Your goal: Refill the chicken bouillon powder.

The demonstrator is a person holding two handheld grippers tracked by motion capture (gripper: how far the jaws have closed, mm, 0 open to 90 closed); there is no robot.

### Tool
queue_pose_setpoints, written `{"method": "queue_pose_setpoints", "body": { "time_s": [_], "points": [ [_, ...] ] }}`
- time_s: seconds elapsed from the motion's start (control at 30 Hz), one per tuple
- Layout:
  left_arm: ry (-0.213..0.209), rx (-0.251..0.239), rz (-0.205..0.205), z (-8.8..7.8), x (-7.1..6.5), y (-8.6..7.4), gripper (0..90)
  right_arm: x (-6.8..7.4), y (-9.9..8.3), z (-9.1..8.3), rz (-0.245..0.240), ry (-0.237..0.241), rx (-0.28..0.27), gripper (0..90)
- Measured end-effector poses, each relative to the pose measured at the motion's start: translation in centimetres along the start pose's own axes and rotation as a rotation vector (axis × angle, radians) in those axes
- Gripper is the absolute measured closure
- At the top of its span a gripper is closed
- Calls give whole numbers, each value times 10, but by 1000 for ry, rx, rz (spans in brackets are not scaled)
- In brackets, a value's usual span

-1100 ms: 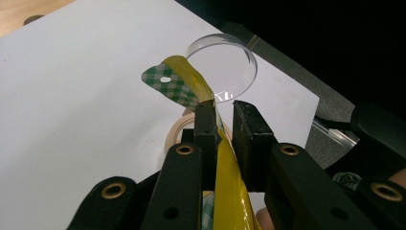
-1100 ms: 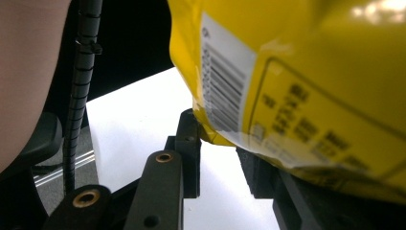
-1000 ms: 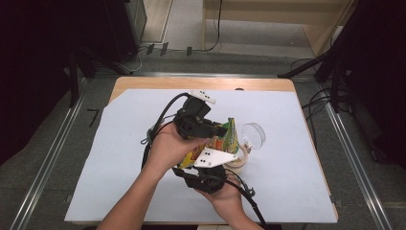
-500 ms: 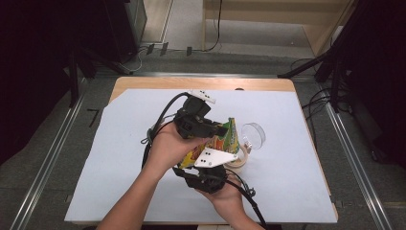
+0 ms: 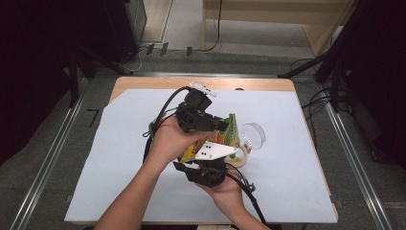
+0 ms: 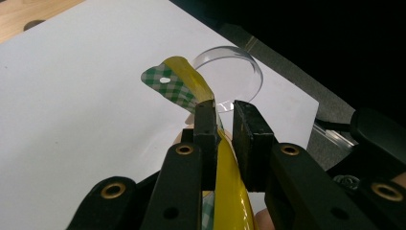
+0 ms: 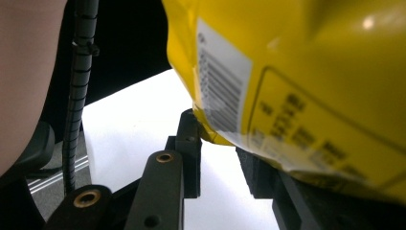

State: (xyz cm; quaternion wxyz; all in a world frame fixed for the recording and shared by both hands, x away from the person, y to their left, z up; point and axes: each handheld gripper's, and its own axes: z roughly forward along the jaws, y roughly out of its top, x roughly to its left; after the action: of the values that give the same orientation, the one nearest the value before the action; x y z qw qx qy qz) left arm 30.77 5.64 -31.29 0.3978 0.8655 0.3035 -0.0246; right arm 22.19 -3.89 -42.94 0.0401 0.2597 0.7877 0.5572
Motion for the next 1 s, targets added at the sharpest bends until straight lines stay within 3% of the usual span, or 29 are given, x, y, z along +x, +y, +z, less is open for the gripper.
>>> {"method": "queue_pose_setpoints", "body": {
  "time_s": [0.37,1.0],
  "points": [
    [-8,-6,8,0,1,-1,807,3,-1,5,49,-12,-17,728],
    [-7,-14,22,1,-2,-3,814,4,-4,4,49,-50,-8,709]
  ]
}}
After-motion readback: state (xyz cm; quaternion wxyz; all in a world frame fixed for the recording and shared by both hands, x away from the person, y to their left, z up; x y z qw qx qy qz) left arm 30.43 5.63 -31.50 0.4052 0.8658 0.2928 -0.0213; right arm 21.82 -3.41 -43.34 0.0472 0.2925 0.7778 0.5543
